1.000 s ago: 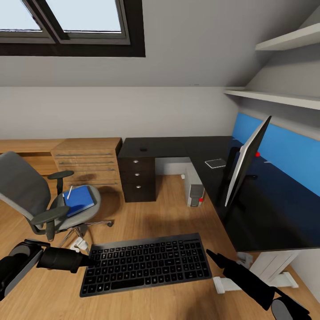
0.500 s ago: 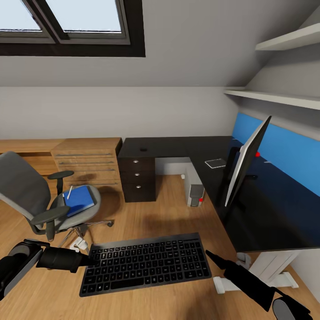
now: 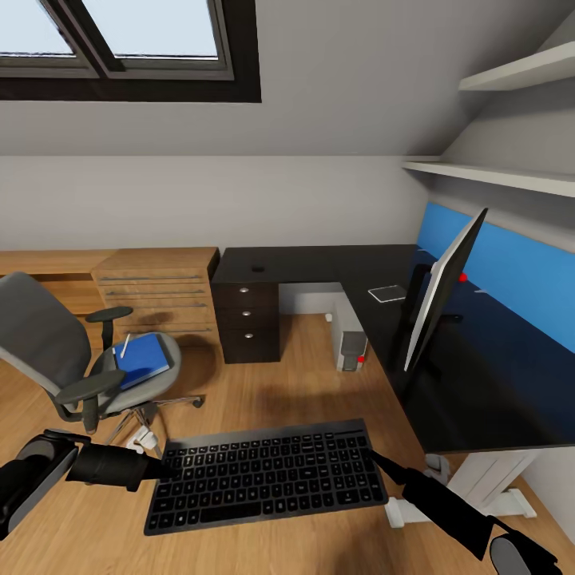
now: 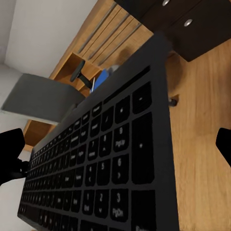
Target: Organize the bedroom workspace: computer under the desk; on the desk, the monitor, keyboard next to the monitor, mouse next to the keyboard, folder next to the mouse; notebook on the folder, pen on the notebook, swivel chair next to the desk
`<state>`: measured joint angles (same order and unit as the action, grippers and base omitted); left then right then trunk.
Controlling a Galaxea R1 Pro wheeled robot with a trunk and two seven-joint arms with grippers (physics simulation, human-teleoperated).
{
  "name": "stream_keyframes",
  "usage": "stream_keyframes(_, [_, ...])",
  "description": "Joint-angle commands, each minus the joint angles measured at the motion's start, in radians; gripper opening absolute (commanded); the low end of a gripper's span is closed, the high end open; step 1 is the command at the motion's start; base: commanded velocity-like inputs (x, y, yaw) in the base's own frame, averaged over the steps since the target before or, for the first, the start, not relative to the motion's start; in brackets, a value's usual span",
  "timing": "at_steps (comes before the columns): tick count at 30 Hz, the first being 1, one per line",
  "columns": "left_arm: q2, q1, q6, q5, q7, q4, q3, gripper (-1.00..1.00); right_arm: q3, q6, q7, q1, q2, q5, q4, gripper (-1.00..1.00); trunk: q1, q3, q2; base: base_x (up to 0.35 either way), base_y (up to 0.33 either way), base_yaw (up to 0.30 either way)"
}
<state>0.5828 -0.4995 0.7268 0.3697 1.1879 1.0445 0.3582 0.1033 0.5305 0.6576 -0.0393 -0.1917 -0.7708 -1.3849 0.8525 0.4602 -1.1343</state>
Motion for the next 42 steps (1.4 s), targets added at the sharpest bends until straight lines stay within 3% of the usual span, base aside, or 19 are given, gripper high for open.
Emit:
stream_keyframes(1, [0.002, -0.001, 0.008, 0.007, 0.000, 0.000, 0.003, -1.00, 0.001, 0.008, 0.000, -0.001, 0.000, -0.007, 0.000, 1.00, 0.000, 0.001, -0.001, 0.000, 0.000, 0.000])
stream_keyframes(37, [-0.003, -0.002, -0.015, 0.009, 0.030, 0.000, 0.005, -1.00, -0.007, 0.008, -0.002, -0.001, 0.009, -0.006, 0.067, 1.00, 0.000, 0.001, -0.001, 0.000, 0.000, 0.000])
stream_keyframes(42, [-0.004, -0.001, -0.015, 0.009, 0.030, 0.000, 0.005, -1.00, -0.031, 0.008, -0.001, -0.001, 0.009, -0.006, 0.067, 1.00, 0.000, 0.001, -0.001, 0.000, 0.000, 0.000])
